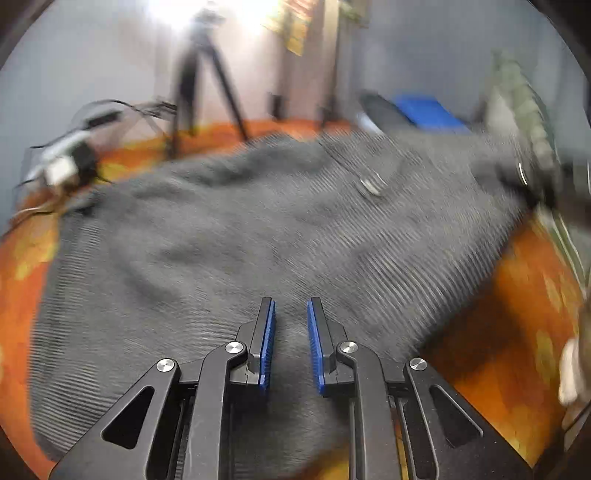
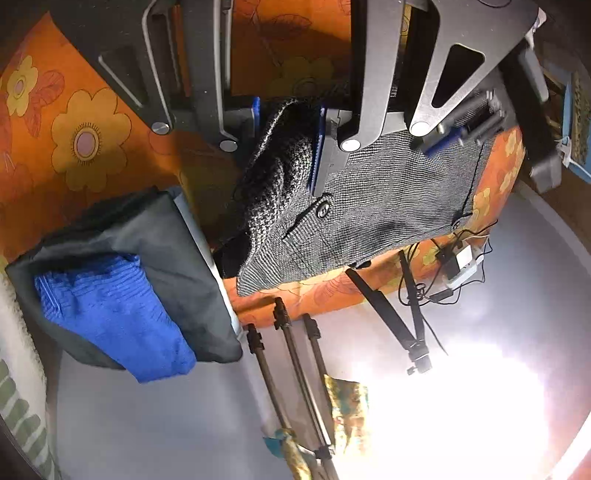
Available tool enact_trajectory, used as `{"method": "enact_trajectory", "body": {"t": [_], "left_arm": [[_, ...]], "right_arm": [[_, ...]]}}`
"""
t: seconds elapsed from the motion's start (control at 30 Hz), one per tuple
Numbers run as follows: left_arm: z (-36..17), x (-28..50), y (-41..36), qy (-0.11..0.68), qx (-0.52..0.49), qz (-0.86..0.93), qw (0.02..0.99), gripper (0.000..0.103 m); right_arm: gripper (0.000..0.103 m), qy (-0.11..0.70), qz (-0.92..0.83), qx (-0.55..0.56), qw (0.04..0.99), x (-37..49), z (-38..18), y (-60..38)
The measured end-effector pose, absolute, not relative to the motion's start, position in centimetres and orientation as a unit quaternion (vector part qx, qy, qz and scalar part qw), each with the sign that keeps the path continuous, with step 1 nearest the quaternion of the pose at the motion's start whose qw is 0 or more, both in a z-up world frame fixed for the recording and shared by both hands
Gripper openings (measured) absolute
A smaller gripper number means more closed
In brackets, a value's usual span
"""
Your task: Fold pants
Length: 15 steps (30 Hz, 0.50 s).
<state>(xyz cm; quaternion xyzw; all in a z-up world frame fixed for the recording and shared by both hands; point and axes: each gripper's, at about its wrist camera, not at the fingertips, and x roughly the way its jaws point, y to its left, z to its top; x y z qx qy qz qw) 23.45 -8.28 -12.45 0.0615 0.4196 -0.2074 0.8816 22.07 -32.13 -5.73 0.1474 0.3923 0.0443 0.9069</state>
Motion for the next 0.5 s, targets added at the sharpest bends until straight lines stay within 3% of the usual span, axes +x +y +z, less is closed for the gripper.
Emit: {"method": "enact_trajectory", "body": {"t": [0.27, 0.5], "left_arm": [[-11.4, 22.2, -5.8, 0.401, 0.024, -0.219, 0.889, 0.014], [-8.3, 21.0, 2.0, 0.372, -0.033, -0.175, 0.911, 0.014]], "right_arm": [[0.021, 0.37, 0.059, 0.13, 0.918, 22.1, -3.5, -29.3], [0.021, 0.34, 0.088, 0.077, 0.933, 21.7, -1.2, -23.9]]}}
